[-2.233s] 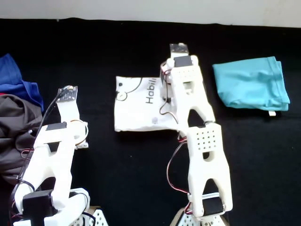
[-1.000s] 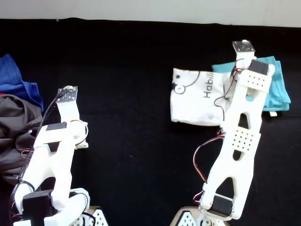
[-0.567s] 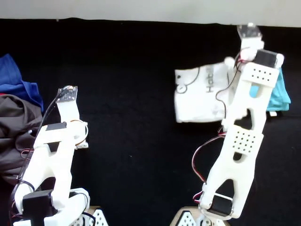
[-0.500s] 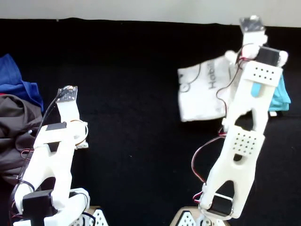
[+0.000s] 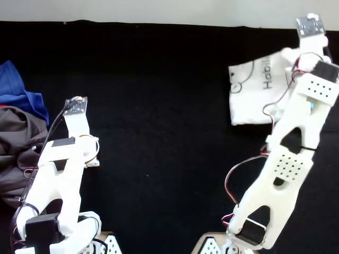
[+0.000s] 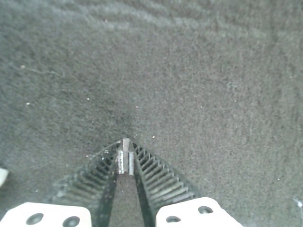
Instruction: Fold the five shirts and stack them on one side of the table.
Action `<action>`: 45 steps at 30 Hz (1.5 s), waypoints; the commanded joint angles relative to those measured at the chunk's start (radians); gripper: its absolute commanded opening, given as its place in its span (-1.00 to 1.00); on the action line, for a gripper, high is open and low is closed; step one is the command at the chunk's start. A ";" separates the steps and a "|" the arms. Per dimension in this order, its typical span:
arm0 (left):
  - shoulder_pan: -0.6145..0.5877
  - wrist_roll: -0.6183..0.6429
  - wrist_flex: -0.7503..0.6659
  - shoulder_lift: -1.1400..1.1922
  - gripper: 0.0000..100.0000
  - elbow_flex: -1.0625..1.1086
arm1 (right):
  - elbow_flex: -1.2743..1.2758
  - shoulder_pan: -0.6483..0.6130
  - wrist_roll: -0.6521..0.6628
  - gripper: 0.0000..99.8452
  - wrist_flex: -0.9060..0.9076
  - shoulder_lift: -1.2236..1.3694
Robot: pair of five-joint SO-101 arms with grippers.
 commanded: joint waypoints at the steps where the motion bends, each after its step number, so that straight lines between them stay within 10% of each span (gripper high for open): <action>1: -0.004 0.002 -0.011 -0.015 -0.98 0.004 | 0.059 0.013 0.023 -0.99 -0.111 0.025; 21: -0.004 0.002 -0.011 -0.015 -0.98 0.004 | 0.033 0.077 0.023 -0.98 -0.343 0.119; 32: -0.004 0.002 -0.011 -0.015 -0.98 0.004 | -0.054 0.082 -0.077 -0.59 -0.335 0.041; 45: -0.004 0.002 -0.011 -0.015 -0.98 0.004 | -0.206 0.048 -0.296 -0.60 0.038 -0.156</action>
